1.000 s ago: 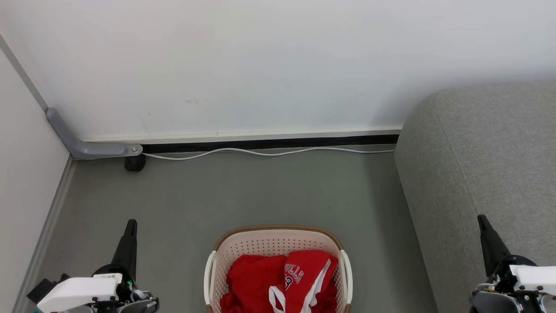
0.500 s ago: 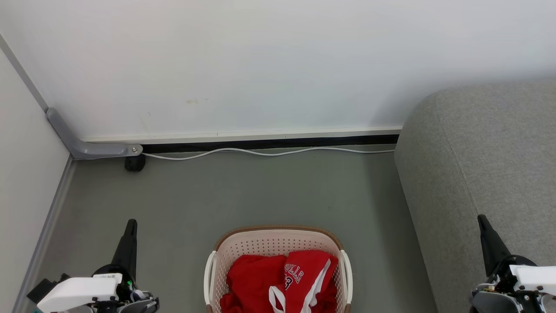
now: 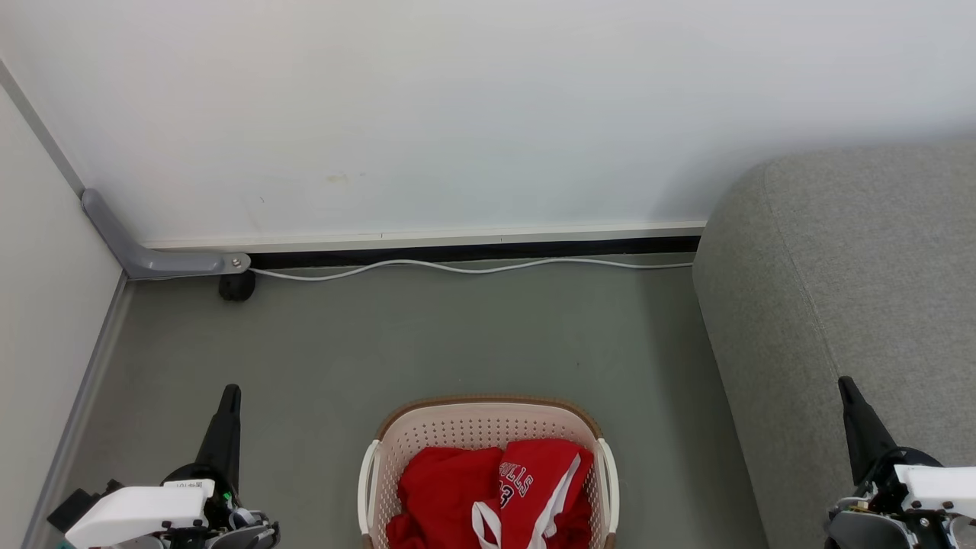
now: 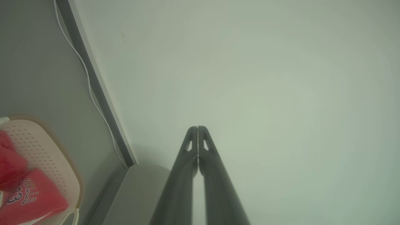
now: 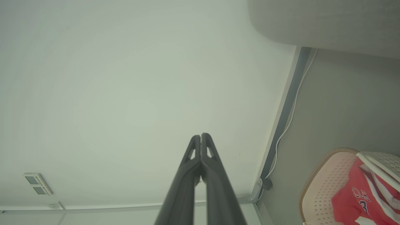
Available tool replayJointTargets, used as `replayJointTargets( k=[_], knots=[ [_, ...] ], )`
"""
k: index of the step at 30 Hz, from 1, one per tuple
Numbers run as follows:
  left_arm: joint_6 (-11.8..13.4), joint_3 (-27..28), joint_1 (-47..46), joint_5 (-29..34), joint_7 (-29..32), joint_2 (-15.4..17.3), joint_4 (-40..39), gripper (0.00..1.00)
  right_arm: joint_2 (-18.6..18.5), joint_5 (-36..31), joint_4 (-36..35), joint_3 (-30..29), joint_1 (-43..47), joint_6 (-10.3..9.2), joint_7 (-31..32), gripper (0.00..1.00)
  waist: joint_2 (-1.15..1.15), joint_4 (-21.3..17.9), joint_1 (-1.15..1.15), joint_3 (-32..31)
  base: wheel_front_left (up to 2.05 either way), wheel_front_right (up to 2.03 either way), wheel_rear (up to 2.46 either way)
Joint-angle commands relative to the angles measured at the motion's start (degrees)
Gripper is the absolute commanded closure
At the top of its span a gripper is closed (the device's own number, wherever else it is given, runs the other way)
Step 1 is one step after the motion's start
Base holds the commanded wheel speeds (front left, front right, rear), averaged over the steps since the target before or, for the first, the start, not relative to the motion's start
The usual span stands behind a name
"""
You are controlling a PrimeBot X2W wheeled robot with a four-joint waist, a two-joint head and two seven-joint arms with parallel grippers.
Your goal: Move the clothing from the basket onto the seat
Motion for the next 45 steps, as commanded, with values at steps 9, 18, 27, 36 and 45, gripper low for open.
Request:
replayJointTargets(
  k=[9,18,27,36,45],
  knots=[
    [-0.48,1.88,-3.31,-0.23,0.35,0.98,-1.67,1.00,-0.60,0.68,-1.78,0.98,-2.08,0.09,0.40,1.00,0.00,0.00,0.00,0.00,0.00,0.00,0.00],
    [-0.48,1.88,-3.31,-0.23,0.35,0.98,-1.67,1.00,-0.60,0.68,-1.78,0.98,-2.08,0.09,0.40,1.00,0.00,0.00,0.00,0.00,0.00,0.00,0.00],
    [-0.48,1.88,-3.31,-0.23,0.35,0.98,-1.67,1.00,-0.60,0.68,-1.78,0.98,-2.08,0.09,0.40,1.00,0.00,0.00,0.00,0.00,0.00,0.00,0.00],
    [-0.48,1.88,-3.31,-0.23,0.35,0.98,-1.67,1.00,-0.60,0.68,-1.78,0.98,-2.08,0.09,0.40,1.00,0.00,0.00,0.00,0.00,0.00,0.00,0.00],
    [-0.48,1.88,-3.31,-0.23,0.35,0.98,-1.67,1.00,-0.60,0.68,-1.78,0.98,-2.08,0.09,0.40,1.00,0.00,0.00,0.00,0.00,0.00,0.00,0.00]
  ],
)
